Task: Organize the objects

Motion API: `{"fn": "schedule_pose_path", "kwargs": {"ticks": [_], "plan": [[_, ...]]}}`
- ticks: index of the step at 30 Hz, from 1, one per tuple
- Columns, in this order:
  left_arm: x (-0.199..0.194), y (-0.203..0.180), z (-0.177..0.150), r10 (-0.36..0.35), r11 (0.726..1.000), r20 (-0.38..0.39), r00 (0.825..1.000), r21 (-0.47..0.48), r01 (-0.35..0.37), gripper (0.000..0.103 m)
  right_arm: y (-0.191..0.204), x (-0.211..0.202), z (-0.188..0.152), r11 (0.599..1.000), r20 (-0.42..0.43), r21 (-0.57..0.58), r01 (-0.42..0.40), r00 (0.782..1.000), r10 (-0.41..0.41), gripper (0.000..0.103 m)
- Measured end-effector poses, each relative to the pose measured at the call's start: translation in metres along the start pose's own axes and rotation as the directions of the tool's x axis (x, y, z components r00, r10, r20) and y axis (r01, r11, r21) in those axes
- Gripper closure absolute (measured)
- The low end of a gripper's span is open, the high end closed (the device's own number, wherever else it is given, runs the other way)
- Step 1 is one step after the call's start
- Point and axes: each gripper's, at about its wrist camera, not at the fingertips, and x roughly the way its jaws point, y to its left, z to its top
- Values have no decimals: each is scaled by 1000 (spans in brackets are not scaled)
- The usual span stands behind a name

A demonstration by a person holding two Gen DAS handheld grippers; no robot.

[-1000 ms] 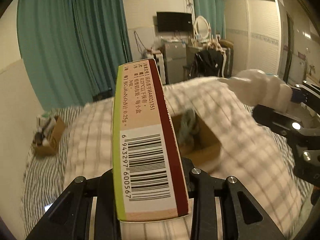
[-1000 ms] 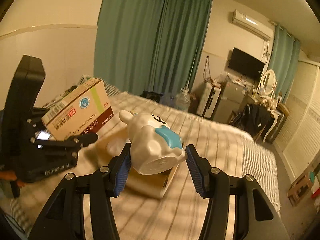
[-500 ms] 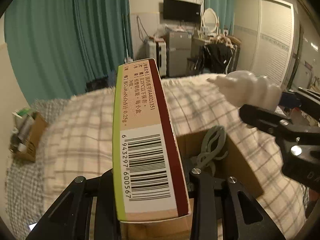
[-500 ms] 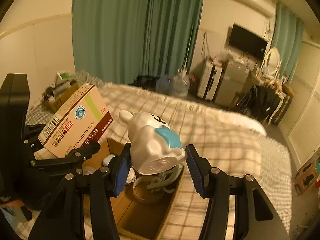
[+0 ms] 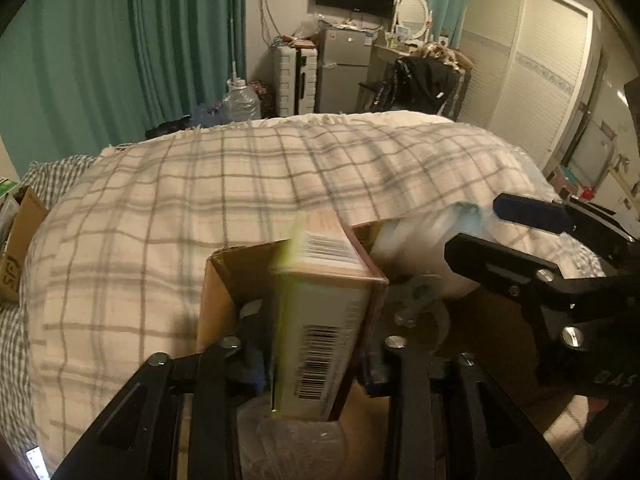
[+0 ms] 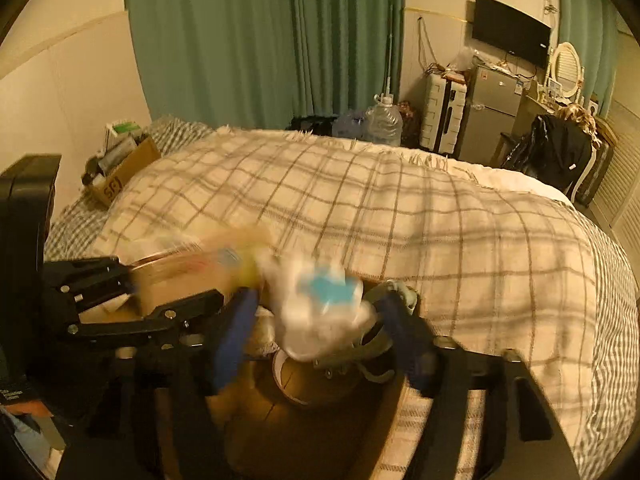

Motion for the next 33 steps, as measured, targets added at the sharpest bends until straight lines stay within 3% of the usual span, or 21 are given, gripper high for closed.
{"fn": "schedule_pose_path", "kwargs": {"ticks": [1,2,6,10,15,17,26,30,33], "plan": [[-3,-1,0,7,1000,8,1000,2,-7,44,-2,-4,2,1000,10,5,0,1000,0,30],[-10,-2,1,24,1000,27,999,6,-24,39,-3,-9,4,1000,19,10,0,1000,0,30],[-35,-4,5,55,998,60,997,10,-56,37,-2,-39,11,999,68,10,51,996,-52,23],[-69,-2,13,73,997,118,990,-18,-72,19,1,-78,17,995,122,14,96,988,-97,13],[-126,-5,19,93,996,218,971,-34,-88,10,8,-141,16,987,216,23,157,964,-158,1],[-150,-8,19,105,994,255,961,-38,-98,1,12,-163,16,985,244,27,171,954,-173,1],[-244,-17,-9,133,991,397,908,-75,-113,0,34,-267,-8,967,360,64,247,898,-253,0],[-279,-20,-39,132,991,478,869,-76,-109,0,47,-299,-36,957,423,79,280,860,-287,1],[-293,-23,-65,149,989,521,840,-94,-117,0,55,-306,-56,950,442,81,302,843,-306,0]]}}
